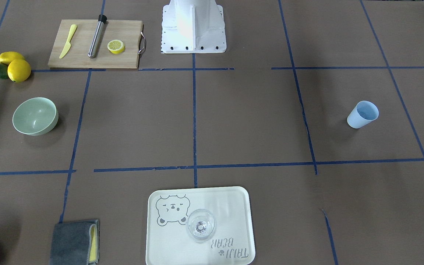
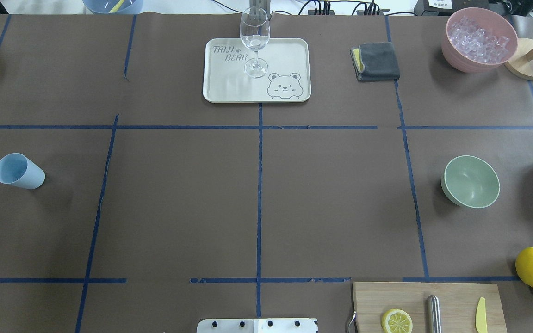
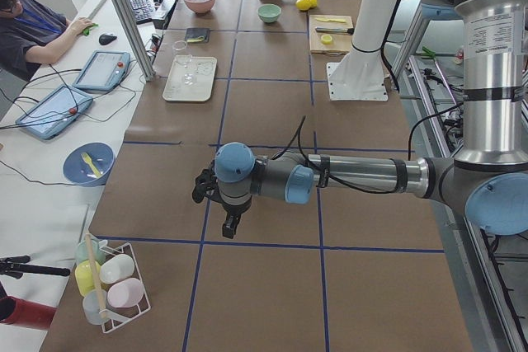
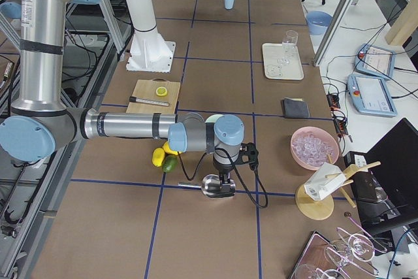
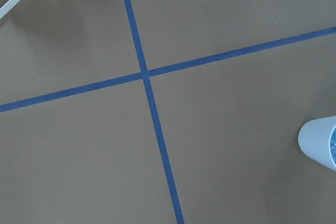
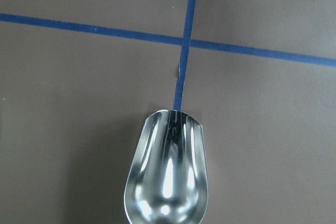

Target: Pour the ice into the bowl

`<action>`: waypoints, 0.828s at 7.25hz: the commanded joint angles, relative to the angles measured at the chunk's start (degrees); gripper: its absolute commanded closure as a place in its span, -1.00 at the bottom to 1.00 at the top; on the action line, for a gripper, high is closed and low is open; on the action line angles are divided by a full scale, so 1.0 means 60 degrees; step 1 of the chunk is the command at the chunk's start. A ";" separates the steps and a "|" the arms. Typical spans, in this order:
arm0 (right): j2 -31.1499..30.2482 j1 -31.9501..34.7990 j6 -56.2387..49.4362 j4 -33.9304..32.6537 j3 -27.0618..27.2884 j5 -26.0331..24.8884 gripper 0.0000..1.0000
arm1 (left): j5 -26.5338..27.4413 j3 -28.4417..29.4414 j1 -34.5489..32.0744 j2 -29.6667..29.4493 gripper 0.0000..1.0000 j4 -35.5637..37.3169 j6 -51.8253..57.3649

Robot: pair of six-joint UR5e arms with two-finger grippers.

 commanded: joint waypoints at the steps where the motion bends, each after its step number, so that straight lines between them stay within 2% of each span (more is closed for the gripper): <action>1: -0.0020 -0.0506 0.0042 0.1996 0.0141 -0.0512 -1.00 | 0.0012 -0.0008 0.0000 0.0000 -1.00 0.0000 0.0008; 2: 0.0212 -0.1221 0.0245 0.2077 0.0156 -0.0583 -1.00 | 0.0011 0.0007 0.0000 0.0000 -1.00 -0.0015 0.0023; 4: 0.0186 -0.2394 0.3190 0.2382 0.0680 -0.0541 -1.00 | -0.0018 -0.0008 0.0015 -0.0014 -1.00 -0.0030 0.0037; 6: -0.0151 -0.3756 0.5903 0.4047 0.0727 -0.0773 -0.99 | -0.0018 -0.0008 0.0015 -0.0014 -1.00 -0.0030 0.0037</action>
